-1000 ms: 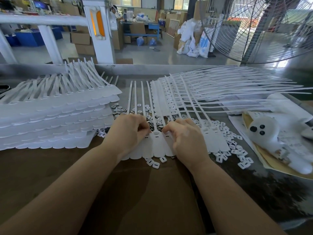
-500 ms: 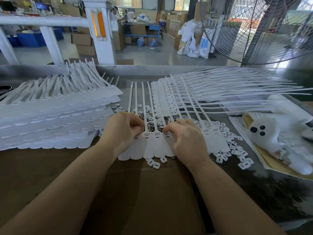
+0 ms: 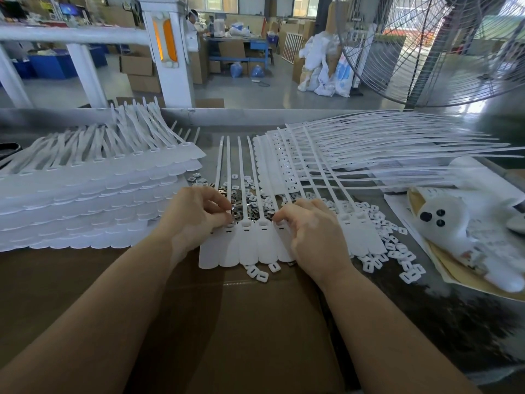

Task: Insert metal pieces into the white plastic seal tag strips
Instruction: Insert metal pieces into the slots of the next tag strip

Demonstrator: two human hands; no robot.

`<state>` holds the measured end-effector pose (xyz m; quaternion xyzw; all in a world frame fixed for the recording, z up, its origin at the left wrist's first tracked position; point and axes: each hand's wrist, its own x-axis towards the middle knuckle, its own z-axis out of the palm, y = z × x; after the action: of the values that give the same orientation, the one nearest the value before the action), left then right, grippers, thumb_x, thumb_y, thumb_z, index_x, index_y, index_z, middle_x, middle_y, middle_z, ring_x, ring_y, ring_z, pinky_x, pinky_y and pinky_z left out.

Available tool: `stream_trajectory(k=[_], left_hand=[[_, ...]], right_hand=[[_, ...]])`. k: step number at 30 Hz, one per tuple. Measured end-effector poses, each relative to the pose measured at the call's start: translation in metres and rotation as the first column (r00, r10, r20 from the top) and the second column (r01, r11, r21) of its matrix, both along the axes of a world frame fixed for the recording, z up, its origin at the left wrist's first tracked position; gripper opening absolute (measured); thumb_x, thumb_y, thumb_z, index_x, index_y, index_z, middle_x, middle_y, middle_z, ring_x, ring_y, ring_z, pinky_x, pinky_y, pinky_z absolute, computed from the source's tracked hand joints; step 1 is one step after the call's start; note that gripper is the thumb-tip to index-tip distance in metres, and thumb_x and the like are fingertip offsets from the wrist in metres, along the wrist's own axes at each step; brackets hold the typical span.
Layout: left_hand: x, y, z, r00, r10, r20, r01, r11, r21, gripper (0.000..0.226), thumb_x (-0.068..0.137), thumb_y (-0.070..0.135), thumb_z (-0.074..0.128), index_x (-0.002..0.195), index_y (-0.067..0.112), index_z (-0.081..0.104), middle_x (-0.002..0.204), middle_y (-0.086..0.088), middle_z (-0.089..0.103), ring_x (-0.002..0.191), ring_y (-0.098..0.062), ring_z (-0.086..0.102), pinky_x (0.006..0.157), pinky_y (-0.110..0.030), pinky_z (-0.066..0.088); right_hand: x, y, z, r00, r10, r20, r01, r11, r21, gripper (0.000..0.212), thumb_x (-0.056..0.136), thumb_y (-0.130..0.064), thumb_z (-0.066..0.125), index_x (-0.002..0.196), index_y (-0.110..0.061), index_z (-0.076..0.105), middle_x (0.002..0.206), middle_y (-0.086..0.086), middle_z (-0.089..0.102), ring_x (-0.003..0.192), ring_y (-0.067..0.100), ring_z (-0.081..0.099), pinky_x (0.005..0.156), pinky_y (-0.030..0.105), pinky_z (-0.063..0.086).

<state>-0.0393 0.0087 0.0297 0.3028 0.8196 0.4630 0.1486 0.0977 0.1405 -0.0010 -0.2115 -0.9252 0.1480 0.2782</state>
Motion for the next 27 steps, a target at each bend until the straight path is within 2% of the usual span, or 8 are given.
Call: stream_trajectory(k=[6,10,17,20,25,27], left_hand=[[-0.004,0.001,0.003,1.0,-0.001,0.022,0.002,1.0,-0.025,0.018,0.073,0.006,0.077,0.075,0.019,0.064,0.07,-0.001,0.067,0.063,-0.011,0.059,0.055,-0.019,0.044],[-0.007,0.002,0.009,0.999,-0.028,0.039,0.032,0.995,-0.093,0.018,0.073,0.007,0.076,0.076,0.019,0.064,0.072,-0.001,0.067,0.062,-0.011,0.057,0.045,-0.011,0.041],[-0.015,0.004,0.016,0.99,-0.085,0.114,0.103,0.981,-0.163,0.021,0.072,0.001,0.076,0.089,0.008,0.066,0.083,-0.014,0.069,0.067,-0.019,0.06,0.056,-0.018,0.052],[-0.017,0.004,0.017,0.987,-0.085,0.133,0.106,0.98,-0.166,0.023,0.071,0.001,0.077,0.09,0.006,0.066,0.085,-0.015,0.07,0.07,-0.021,0.061,0.054,-0.016,0.052],[-0.017,0.007,0.019,0.99,-0.093,0.106,0.113,0.973,-0.202,0.02,0.071,0.001,0.077,0.084,0.008,0.065,0.08,-0.012,0.07,0.063,-0.016,0.062,0.048,-0.014,0.051],[-0.018,0.006,0.019,0.993,-0.102,0.057,0.112,0.967,-0.228,0.021,0.069,0.002,0.079,0.083,0.009,0.066,0.076,-0.01,0.071,0.063,-0.016,0.063,0.051,-0.018,0.052]], right_hand=[[0.0,0.0,-0.001,1.0,0.0,-0.006,0.0,1.0,-0.005,0.025,0.087,0.0,0.05,0.093,-0.015,0.069,0.094,0.002,0.065,0.097,0.021,0.05,0.085,0.038,0.04],[0.0,0.001,-0.002,1.0,0.002,-0.023,-0.002,1.0,-0.006,0.024,0.087,0.0,0.05,0.093,-0.014,0.069,0.092,0.002,0.066,0.096,0.022,0.051,0.084,0.038,0.041],[-0.001,0.001,-0.002,1.0,0.007,-0.025,-0.007,1.0,-0.005,0.023,0.088,-0.003,0.051,0.093,-0.015,0.07,0.093,0.002,0.066,0.095,0.022,0.05,0.084,0.039,0.041],[0.0,0.001,-0.002,1.0,0.01,-0.028,-0.011,1.0,-0.009,0.023,0.089,-0.003,0.05,0.093,-0.014,0.07,0.092,0.003,0.066,0.095,0.022,0.05,0.083,0.038,0.041],[0.0,0.001,-0.001,1.0,0.014,-0.019,-0.014,1.0,-0.002,0.023,0.089,-0.004,0.049,0.094,-0.014,0.07,0.094,0.003,0.066,0.096,0.022,0.051,0.084,0.039,0.041],[0.0,0.001,-0.001,1.0,0.014,-0.021,-0.014,1.0,-0.001,0.023,0.089,-0.004,0.05,0.094,-0.014,0.07,0.093,0.003,0.066,0.095,0.023,0.051,0.084,0.038,0.041]])
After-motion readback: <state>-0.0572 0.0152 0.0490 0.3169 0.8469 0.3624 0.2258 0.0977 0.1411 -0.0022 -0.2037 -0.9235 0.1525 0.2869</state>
